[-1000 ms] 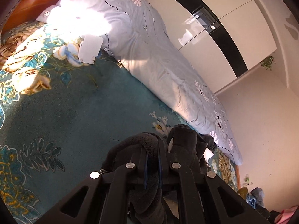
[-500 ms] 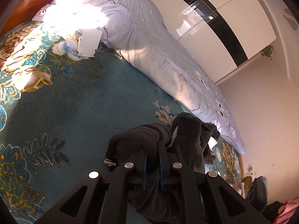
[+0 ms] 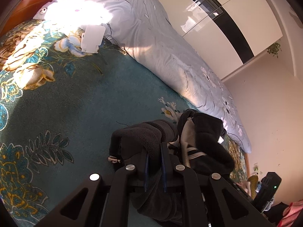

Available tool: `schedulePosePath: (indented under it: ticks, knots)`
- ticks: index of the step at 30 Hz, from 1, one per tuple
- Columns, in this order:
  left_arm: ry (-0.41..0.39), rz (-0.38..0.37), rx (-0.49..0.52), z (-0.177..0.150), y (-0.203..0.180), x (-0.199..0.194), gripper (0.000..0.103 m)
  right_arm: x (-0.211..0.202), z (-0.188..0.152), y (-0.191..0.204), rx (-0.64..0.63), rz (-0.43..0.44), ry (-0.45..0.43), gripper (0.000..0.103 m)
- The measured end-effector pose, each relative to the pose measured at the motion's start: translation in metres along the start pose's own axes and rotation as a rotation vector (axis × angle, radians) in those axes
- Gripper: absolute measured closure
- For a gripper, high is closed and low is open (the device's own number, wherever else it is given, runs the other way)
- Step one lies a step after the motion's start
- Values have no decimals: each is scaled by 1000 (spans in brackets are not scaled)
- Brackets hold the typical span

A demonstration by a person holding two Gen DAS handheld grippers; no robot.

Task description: Fold clothes

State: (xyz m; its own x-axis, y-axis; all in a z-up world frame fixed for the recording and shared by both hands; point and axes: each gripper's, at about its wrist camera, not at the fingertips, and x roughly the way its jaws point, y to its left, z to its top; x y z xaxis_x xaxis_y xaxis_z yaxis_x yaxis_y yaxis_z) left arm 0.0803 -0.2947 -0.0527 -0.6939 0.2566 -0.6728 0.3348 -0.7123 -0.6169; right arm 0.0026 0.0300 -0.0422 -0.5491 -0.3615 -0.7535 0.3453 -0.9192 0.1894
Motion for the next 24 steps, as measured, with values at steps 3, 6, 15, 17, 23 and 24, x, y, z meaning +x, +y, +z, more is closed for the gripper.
schedulePosePath:
  ticks: [3, 6, 15, 17, 23, 24]
  knots:
    - [11, 1, 3, -1, 0, 3, 90, -37, 10, -57, 151, -56, -100, 95]
    - [35, -3, 5, -3, -3, 11, 90, -65, -4, -125, 351, -97, -161, 99]
    - [97, 9, 51, -12, -25, 35, 90, -82, -76, -208, 645, -47, -131, 103]
    - [103, 24, 65, -13, -29, 36, 89, -74, -74, -197, 625, 0, -130, 102]
    - [93, 113, 110, -15, -25, 26, 58, -34, -48, -148, 483, 82, -73, 101]
    - [93, 125, 103, -14, -21, 24, 57, -28, -43, -136, 439, 91, -58, 94]
